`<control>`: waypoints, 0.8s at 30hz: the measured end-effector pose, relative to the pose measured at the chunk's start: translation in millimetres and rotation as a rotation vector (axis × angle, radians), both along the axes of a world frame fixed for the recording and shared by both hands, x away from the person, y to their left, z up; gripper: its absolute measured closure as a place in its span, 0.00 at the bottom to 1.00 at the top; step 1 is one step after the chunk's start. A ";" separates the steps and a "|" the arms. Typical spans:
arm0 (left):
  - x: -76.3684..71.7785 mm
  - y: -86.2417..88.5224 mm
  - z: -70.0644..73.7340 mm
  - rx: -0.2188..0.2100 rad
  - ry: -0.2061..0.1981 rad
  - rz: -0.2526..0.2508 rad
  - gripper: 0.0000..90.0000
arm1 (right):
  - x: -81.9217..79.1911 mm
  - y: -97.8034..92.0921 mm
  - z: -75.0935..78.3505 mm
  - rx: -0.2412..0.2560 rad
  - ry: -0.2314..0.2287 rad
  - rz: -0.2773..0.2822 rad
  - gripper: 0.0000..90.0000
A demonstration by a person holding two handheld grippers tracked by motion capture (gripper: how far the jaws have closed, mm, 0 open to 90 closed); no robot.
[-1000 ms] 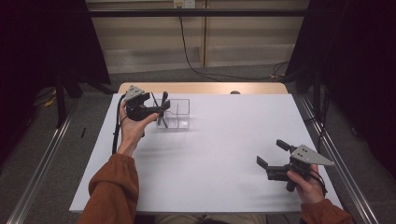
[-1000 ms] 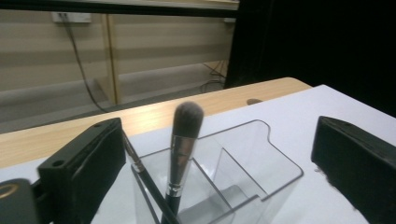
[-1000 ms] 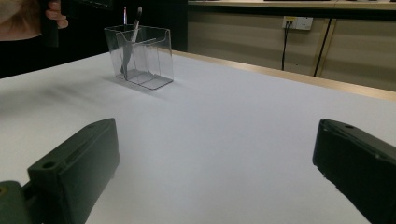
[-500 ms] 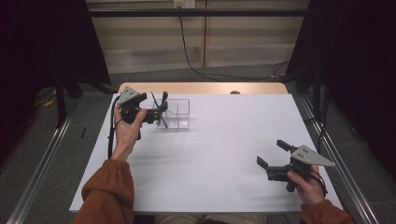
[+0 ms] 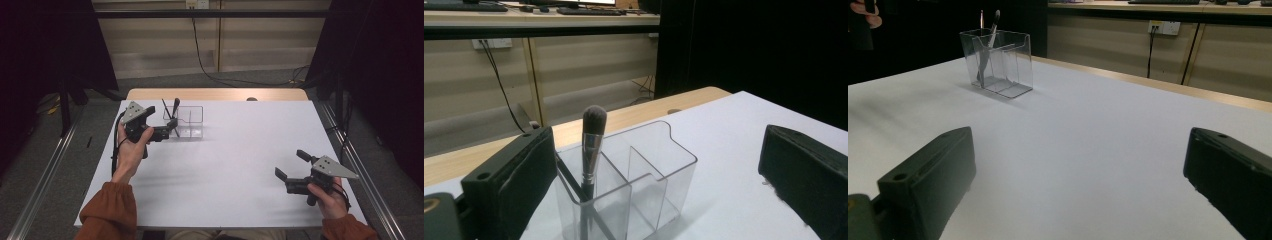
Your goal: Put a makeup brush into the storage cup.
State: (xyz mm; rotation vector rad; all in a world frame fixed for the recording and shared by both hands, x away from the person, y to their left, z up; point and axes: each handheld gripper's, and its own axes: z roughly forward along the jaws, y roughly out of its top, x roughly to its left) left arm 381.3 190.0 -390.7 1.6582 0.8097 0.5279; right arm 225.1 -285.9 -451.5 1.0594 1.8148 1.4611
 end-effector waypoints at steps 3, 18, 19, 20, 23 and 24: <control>-5.1 -0.7 1.1 0.010 -0.008 0.004 0.03 | 0.0 0.2 0.2 -0.001 0.001 0.001 0.00; -45.9 26.4 0.2 0.002 -0.049 -0.005 0.04 | -0.8 0.0 0.6 0.002 -0.004 -0.004 0.00; -49.3 28.7 -0.4 0.002 -0.056 -0.007 0.06 | -0.6 0.0 0.5 0.001 -0.001 -0.004 0.00; -53.1 30.4 -1.5 -0.002 -0.065 0.001 0.06 | -0.5 0.1 0.4 0.000 0.000 -0.005 0.00; -61.3 35.3 -5.7 -0.001 -0.053 0.004 0.04 | -1.1 0.2 0.6 -0.002 -0.001 -0.004 0.00; -63.9 37.1 -7.0 -0.001 -0.052 0.005 0.04 | -1.3 0.3 0.7 -0.002 0.000 -0.005 0.00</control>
